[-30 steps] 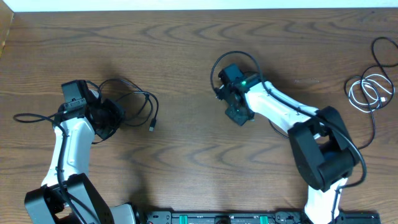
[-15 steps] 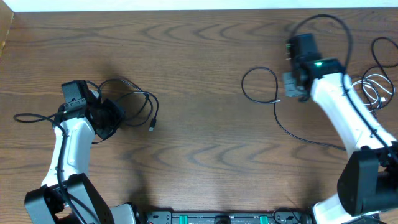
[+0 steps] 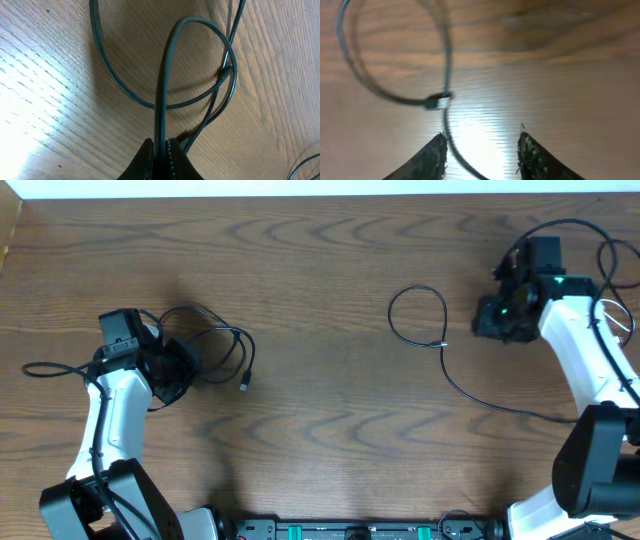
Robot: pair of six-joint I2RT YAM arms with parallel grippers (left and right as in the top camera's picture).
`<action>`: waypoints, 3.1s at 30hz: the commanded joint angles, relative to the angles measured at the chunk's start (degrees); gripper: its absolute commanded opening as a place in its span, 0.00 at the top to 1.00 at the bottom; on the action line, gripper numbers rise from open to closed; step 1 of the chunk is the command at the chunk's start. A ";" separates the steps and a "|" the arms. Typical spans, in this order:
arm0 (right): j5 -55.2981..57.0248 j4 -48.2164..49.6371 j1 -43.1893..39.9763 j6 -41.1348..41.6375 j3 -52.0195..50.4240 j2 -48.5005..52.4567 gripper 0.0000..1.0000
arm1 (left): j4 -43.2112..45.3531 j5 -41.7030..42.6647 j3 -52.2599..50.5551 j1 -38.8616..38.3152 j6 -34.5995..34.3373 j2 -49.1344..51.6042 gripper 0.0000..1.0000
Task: Untangle cables
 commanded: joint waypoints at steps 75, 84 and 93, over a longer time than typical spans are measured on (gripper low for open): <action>-0.55 45.68 6.82 -19.69 -30.53 -15.65 0.99 | -0.13 0.28 -0.28 -0.13 0.98 0.20 0.91; -14.05 44.81 10.14 -11.65 -30.56 -12.59 0.60 | -0.13 0.31 -0.28 -0.13 0.98 0.20 0.92; -10.10 52.92 18.69 -18.67 -30.56 -0.02 0.51 | -0.33 0.28 -0.28 -0.13 0.98 0.20 0.92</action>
